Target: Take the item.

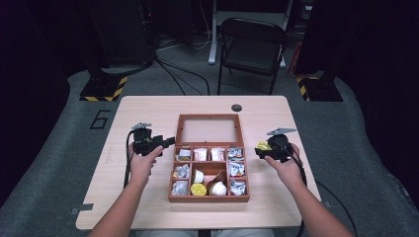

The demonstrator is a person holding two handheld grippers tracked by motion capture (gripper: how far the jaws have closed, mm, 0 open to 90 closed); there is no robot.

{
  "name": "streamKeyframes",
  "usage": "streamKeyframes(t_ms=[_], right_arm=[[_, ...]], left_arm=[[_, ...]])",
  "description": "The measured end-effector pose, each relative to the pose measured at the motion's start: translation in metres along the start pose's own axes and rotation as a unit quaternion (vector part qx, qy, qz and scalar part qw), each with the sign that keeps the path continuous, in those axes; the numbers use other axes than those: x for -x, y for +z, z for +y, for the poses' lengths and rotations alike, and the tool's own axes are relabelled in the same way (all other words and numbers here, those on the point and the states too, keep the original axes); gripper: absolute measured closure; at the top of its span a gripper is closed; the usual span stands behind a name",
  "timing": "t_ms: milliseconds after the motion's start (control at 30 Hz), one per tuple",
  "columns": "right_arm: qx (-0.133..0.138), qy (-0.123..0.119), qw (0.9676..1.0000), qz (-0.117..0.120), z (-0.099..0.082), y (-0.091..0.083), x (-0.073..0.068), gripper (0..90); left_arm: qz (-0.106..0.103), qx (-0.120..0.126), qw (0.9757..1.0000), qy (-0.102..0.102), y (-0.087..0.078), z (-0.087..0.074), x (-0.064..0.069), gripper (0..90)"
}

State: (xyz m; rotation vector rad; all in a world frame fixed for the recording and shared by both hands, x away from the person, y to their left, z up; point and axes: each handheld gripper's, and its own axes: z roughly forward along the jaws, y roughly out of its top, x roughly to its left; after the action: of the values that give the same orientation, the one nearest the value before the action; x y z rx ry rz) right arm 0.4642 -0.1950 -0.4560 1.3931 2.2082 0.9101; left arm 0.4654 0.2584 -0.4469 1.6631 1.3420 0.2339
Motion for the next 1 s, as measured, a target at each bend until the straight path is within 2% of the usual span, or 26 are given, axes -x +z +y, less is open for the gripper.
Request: streamKeyframes(t_ms=[33,133,233,267,533,800,1000], right_arm=[[0.0,0.0,1.0,0.0,0.0,0.0,0.0,36.5],[-0.007,0.016,0.9997,-0.015,-0.008,0.004,0.012,36.5],[-0.012,0.017,0.9995,-0.023,-0.012,0.004,0.019,36.5],[-0.014,0.028,0.9991,-0.029,-0.016,0.004,0.024,36.5],[-0.023,0.049,0.9972,-0.051,-0.026,0.003,0.04,36.5],[-0.027,0.06,0.9962,-0.058,-0.033,0.004,0.047,36.4],[-0.029,0.057,0.9962,-0.059,-0.035,0.006,0.048,36.4]], left_arm=[[-0.002,-0.002,1.0,-0.002,0.0,0.0,0.0,33.2],[-0.003,-0.001,1.0,-0.002,0.001,0.0,0.0,33.2],[-0.003,-0.005,1.0,0.002,0.001,0.0,0.0,33.2],[-0.003,-0.005,1.0,0.001,0.001,0.0,0.0,33.2],[-0.002,-0.004,1.0,0.001,0.002,-0.001,0.0,33.2],[-0.002,-0.006,1.0,0.002,0.002,-0.001,0.0,33.2],[0.0,-0.004,1.0,-0.002,0.002,-0.001,-0.001,33.2]])
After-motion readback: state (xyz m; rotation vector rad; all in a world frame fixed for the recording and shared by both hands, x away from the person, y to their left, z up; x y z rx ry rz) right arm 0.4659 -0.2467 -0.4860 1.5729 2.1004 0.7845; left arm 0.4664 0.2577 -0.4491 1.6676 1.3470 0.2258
